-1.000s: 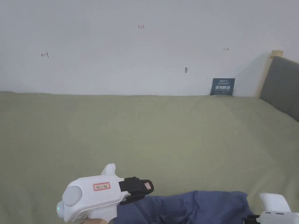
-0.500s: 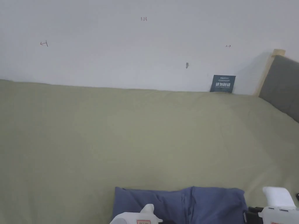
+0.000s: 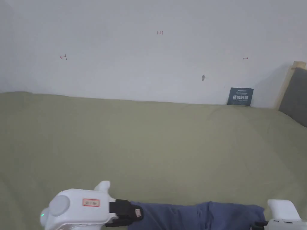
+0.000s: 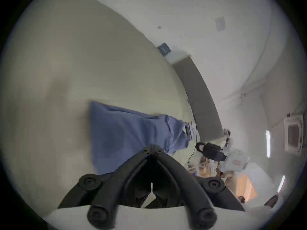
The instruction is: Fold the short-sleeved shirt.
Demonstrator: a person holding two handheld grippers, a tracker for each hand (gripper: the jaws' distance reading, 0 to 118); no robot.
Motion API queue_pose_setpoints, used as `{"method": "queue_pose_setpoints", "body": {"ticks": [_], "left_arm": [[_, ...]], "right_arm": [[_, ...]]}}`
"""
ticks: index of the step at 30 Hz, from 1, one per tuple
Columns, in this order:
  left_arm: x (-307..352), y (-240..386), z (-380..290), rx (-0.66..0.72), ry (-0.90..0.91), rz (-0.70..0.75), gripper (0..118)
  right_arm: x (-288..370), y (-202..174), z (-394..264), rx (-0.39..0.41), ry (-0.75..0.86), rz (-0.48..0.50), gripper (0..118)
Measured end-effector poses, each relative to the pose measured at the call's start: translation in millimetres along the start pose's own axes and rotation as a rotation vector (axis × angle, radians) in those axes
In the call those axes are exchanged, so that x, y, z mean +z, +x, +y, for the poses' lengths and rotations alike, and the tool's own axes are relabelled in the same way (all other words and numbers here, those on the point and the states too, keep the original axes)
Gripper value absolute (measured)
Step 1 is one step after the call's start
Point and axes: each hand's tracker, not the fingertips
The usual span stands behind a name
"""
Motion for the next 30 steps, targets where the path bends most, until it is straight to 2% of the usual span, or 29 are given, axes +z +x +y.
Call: {"method": "queue_pose_setpoints", "body": {"ticks": [1, 6, 7, 8, 9, 10, 11, 13, 15, 18, 22, 23, 24, 25, 26, 27, 28, 29, 30], "left_arm": [[9.5, -9.0, -0.7, 0.032, 0.01, -0.031, 0], [17.4, -23.2, -5.3, 0.018, 0.033, -0.034, 0], [10.5, -29.6, -2.1, 0.026, 0.029, -0.033, 4], [7.5, -34.1, -1.1, 0.038, 0.025, -0.031, 34], [4.0, -39.5, 0.4, 0.063, 0.02, -0.024, 75], [0.6, -45.1, 1.8, 0.087, 0.016, -0.013, 110], [-5.1, -50.9, 3.1, 0.105, 0.003, -0.007, 110], [-10.0, -63.5, 2.0, 0.156, 0.019, -0.046, 118], [-18.5, -75.5, 2.3, 0.222, 0.002, -0.097, 118], [-38.1, -78.1, -0.7, 0.29, 0.067, -0.256, 118], [-73.1, -61.8, -2.6, 0.226, -0.047, -0.272, 116], [-80.4, -59.2, -3.4, 0.197, -0.075, -0.249, 107], [-85.5, -56.7, -2.8, 0.171, -0.115, -0.207, 86], [-90.5, -56.0, -2.3, 0.166, -0.149, -0.134, 44], [-96.7, -57.6, -3.2, 0.168, -0.178, -0.03, 13], [-97.3, -66.0, -8.5, 0.189, -0.166, 0.019, 13], [-94.0, -72.4, -9.5, 0.24, -0.117, -0.136, 13], [-89.0, -74.4, -9.8, 0.258, -0.095, -0.162, 13], [-83.3, -72.8, -8.6, 0.221, -0.089, -0.118, 13]], "right_arm": [[-0.9, -1.3, -0.5, 0.001, -0.001, 0.004, 8], [-3.2, -6.2, -2.2, 0.016, -0.021, 0.003, 8], [-2.7, -6.0, -2.2, 0.02, -0.022, 0.002, 8], [-2.1, -5.7, -2.4, 0.021, -0.021, 0.002, 8], [-1.1, -4.8, -2.6, 0.02, -0.021, 0.001, 8], [-0.4, -2.8, -2.9, 0.017, -0.021, -0.001, 8], [0.5, -0.8, -3.1, 0.014, -0.023, -0.005, 8], [1.7, 3.4, -3.5, 0.007, -0.028, -0.01, 8], [2.0, 6.5, -4.7, 0.009, -0.034, -0.02, 8], [-1.3, 10.2, -5.0, 0.012, -0.047, -0.037, 8], [-5.7, 10.8, -7.5, -0.012, -0.06, -0.032, 8], [-6.8, 9.6, -8.7, -0.012, -0.062, -0.028, 8], [-7.9, 8.0, -10.1, -0.009, -0.066, -0.024, 8], [-9.1, 6.7, -11.3, -0.005, -0.069, -0.021, 8], [-10.2, 5.5, -12.5, -0.003, -0.073, -0.02, 8], [-11.2, 4.6, -13.7, -0.004, -0.076, -0.019, 8], [-11.9, 3.9, -14.7, -0.005, -0.08, -0.016, 8], [-12.0, 3.4, -15.4, -0.005, -0.083, -0.013, 8], [-11.7, 2.6, -16.0, -0.004, -0.085, -0.011, 8]]}}
